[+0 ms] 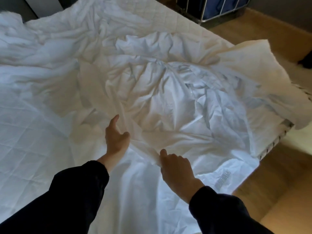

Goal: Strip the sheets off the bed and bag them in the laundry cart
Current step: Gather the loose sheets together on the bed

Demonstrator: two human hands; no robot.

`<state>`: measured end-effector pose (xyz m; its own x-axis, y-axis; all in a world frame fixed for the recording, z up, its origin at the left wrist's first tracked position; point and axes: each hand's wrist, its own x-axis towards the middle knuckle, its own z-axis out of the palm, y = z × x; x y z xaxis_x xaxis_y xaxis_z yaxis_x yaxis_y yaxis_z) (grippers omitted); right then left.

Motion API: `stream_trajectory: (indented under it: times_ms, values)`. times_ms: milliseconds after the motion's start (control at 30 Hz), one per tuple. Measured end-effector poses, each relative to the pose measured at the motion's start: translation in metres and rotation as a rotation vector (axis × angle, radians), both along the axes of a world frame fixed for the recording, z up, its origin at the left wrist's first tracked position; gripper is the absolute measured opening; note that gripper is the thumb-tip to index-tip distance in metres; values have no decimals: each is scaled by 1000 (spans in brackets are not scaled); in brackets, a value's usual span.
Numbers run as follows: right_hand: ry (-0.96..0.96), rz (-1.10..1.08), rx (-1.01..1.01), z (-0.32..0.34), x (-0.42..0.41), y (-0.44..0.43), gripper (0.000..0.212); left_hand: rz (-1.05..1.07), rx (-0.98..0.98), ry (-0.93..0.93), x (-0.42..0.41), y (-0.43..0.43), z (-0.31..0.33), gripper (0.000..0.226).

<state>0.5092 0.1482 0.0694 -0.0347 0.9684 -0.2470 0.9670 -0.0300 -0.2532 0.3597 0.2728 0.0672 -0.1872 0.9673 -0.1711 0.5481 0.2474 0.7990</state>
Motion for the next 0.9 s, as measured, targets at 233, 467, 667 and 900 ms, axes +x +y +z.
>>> stream_trajectory:
  times_ms: [233, 467, 667, 900]
  values:
    - [-51, -233, 60, -11, 52, 24, 40, -136, -63, 11, 22, -9, 0, 50]
    - [105, -145, -233, -54, 77, 75, 57, -401, -41, 682, 39, 2, 0, 64]
    - [157, -150, -380, -68, 92, 96, 54, -1037, 26, 665, 38, 35, -2, 55]
    - [417, 81, -374, -37, 102, 107, 38, -1097, -456, 496, 93, 62, 0, 25]
